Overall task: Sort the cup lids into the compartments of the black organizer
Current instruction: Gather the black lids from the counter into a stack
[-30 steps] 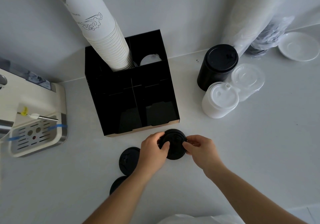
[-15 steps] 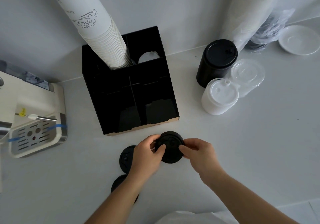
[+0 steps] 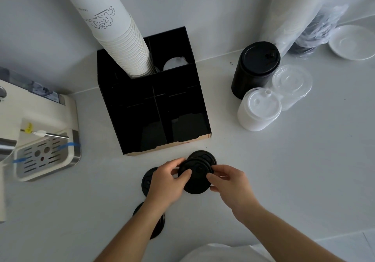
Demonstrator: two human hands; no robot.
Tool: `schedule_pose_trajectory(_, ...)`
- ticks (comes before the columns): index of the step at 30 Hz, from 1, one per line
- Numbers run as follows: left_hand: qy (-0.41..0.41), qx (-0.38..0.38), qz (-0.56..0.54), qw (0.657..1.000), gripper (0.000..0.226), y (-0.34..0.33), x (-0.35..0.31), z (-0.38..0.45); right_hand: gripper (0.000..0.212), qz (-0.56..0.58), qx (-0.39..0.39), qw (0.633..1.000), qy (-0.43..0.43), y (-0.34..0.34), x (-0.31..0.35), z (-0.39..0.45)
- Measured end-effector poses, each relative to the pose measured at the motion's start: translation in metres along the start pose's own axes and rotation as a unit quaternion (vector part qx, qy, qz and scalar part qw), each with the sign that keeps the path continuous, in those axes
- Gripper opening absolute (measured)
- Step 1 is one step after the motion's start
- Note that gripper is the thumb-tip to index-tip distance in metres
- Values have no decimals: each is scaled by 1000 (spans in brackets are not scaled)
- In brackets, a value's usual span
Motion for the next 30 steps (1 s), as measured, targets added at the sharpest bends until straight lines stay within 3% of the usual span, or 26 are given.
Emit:
schedule_pose_trajectory(9, -50, 4, 43, 998, 40, -14, -26, 24, 18, 10, -44, 999, -14, 9, -2, 16)
schedule_pose_trajectory(17, -51, 4, 91, 995, 29, -20, -26, 31, 11, -80, -44, 996, 5, 11, 4, 25)
schedule_pose_trajectory(26, 6, 20, 92, 996, 33, -28, -18, 40, 6, -154, -44, 986, 47, 8, 9, 33)
schedule_pose_trajectory(30, 29, 4, 68, 997, 31, -29, -15, 41, 6, -144, -41, 988, 22, 10, 11, 41)
Point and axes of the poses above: each hand's wrist, its own z-axis towards the middle knuckle, its own y-axis out of the back of the hand, x = y × z, the point moved 5 cm from there along z, towards the middle knuckle, and after that the axes turned 5 degrees about -z, right-handed, at the moved point
